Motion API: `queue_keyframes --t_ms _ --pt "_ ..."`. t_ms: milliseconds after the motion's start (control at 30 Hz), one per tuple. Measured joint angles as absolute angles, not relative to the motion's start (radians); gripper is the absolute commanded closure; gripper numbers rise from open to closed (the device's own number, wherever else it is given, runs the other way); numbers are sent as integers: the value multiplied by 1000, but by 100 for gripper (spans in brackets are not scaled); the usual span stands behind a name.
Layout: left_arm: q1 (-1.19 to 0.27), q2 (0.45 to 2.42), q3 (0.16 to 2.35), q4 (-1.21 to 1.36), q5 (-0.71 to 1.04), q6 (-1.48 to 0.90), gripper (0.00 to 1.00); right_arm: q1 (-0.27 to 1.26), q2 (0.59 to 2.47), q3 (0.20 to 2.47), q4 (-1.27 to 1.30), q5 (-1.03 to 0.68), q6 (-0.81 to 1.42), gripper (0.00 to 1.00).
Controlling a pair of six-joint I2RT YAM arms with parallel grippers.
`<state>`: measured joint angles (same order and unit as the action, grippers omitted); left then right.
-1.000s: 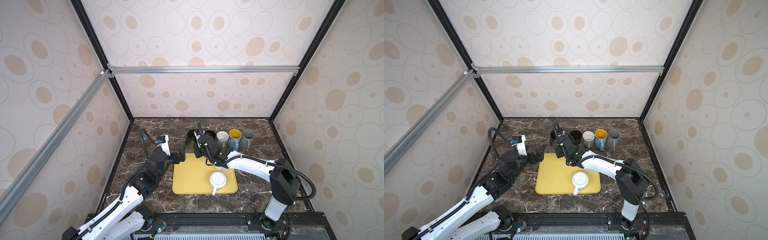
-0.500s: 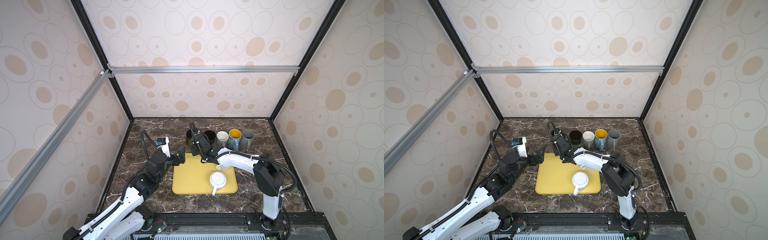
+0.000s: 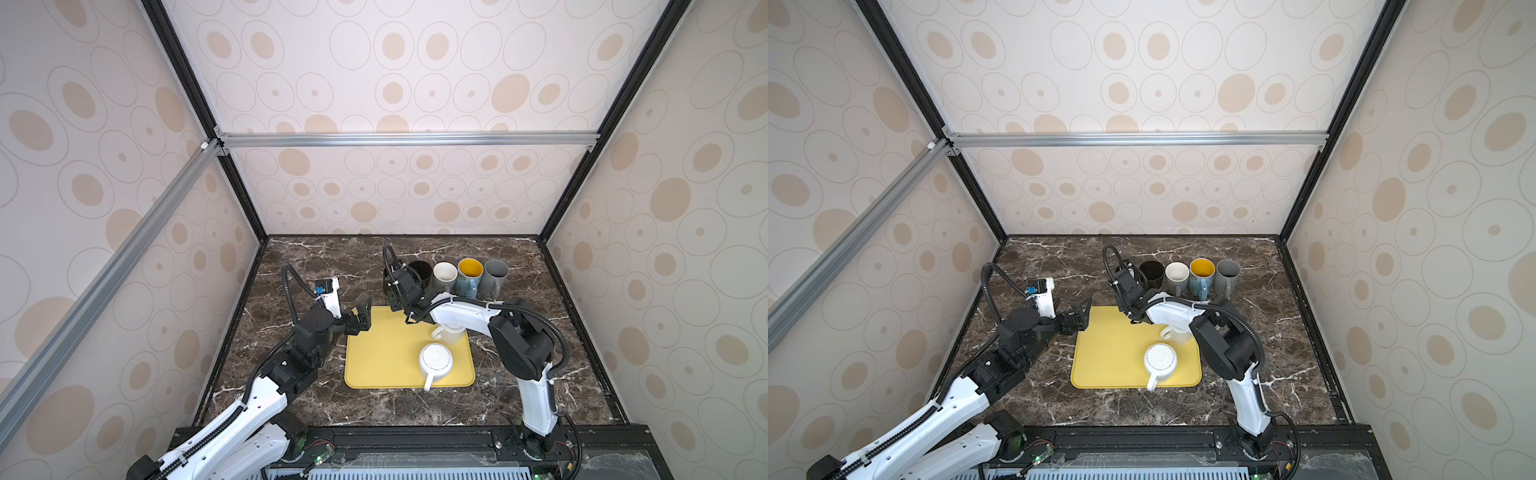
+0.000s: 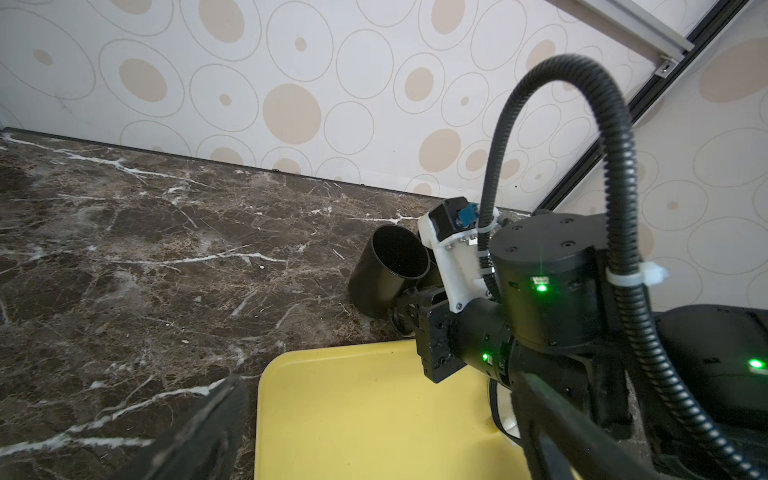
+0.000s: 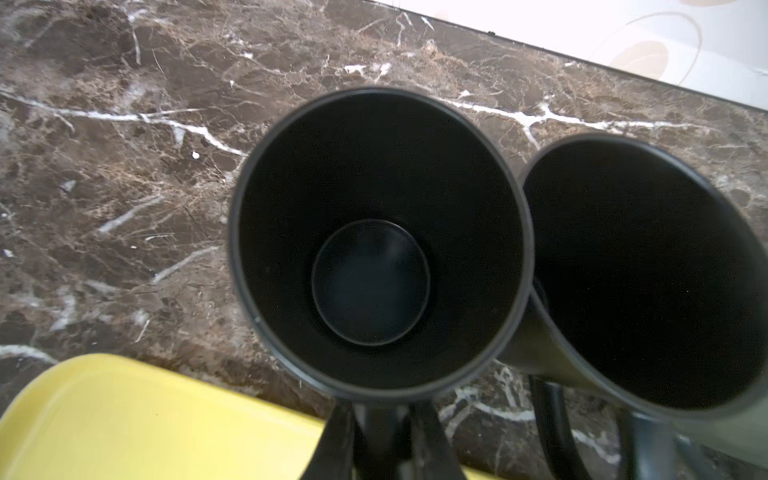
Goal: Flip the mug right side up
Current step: 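Lower the upright black mug beside the other black mug with the right gripper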
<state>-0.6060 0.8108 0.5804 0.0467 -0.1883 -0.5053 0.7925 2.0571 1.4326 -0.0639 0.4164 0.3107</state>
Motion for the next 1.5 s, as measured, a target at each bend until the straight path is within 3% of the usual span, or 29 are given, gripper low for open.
queue_keyframes --t_ms 767,1500 --pt "-602 813 565 68 -184 -512 0 789 2112 1509 -101 439 352 100" --pt "-601 826 558 74 -181 -519 0 789 2125 1527 -113 447 382 72"
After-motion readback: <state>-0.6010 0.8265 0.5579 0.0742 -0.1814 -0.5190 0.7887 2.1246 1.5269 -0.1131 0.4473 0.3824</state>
